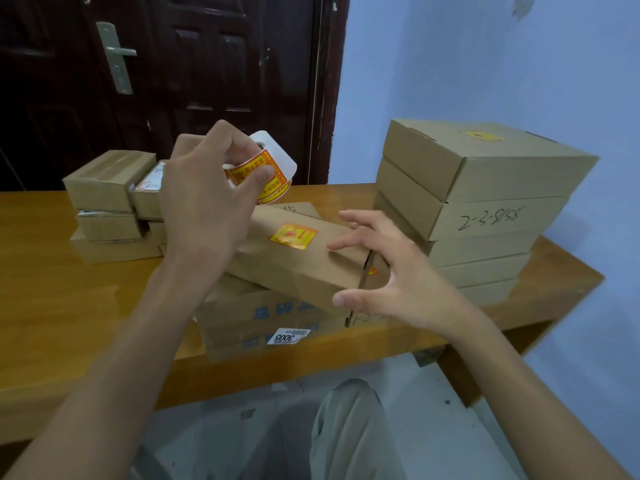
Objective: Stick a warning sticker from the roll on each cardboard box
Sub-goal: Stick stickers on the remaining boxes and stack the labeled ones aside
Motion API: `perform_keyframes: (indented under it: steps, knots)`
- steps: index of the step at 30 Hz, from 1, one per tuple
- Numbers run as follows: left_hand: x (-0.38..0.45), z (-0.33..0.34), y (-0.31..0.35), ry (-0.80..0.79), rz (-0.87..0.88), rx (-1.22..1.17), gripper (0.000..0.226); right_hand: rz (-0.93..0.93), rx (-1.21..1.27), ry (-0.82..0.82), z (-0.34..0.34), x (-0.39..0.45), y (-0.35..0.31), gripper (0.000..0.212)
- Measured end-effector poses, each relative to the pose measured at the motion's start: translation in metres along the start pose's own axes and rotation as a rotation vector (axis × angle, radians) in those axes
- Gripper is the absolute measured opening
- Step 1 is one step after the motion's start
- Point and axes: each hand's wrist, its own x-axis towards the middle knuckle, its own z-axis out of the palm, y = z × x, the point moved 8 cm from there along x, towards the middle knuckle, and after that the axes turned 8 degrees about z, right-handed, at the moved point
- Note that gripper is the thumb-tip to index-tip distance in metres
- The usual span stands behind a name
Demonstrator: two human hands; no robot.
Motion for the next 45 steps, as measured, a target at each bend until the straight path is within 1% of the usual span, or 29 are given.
perform_keyframes:
  steps: [4, 8, 10, 12, 19, 25, 29, 31, 34, 37, 41, 45]
  knots:
    - [0.005, -0.006, 0.002, 0.046, 0.011, -0.016, 0.026, 0.044, -0.079, 0.275, -0.021, -0.024, 0.012, 0.058]
    - [0.006, 0.005, 0.004, 0.020, -0.021, -0.007, 0.022, 0.062, -0.186, 0.561, -0.026, -0.053, 0.011, 0.058]
    - [0.005, 0.015, 0.008, -0.002, -0.006, -0.029, 0.023, 0.088, -0.278, 0.663, -0.023, -0.062, 0.010, 0.056]
    - [0.002, 0.023, 0.013, -0.018, 0.006, -0.057, 0.023, 0.132, -0.347, 0.713, -0.018, -0.065, 0.013, 0.054]
    - [-0.003, 0.034, 0.019, -0.041, 0.014, -0.092, 0.022, 0.245, -0.392, 0.776, -0.009, -0.071, 0.018, 0.054]
    - [-0.005, 0.040, 0.016, -0.044, 0.035, -0.049, 0.022, 0.243, -0.437, 0.821, -0.005, -0.086, 0.007, 0.051]
    - [-0.012, 0.060, 0.004, -0.118, 0.028, 0.003, 0.022, 0.246, -0.430, 0.811, -0.006, -0.092, 0.012, 0.051]
    - [-0.017, 0.067, -0.006, -0.148, 0.006, 0.006, 0.021, 0.254, -0.400, 0.808, -0.008, -0.091, 0.015, 0.050]
    - [-0.021, 0.071, -0.020, -0.169, -0.079, -0.013, 0.021, 0.267, -0.390, 0.794, -0.007, -0.086, 0.018, 0.049]
    - [-0.022, 0.070, -0.023, -0.178, -0.095, -0.022, 0.021, 0.271, -0.389, 0.785, -0.006, -0.080, 0.020, 0.051]
    - [-0.026, 0.064, -0.025, -0.220, -0.079, 0.034, 0.020, 0.279, -0.370, 0.774, -0.006, -0.073, 0.022, 0.052]
    - [-0.030, 0.060, -0.019, -0.247, -0.001, 0.079, 0.019, 0.291, -0.380, 0.773, -0.006, -0.063, 0.022, 0.051]
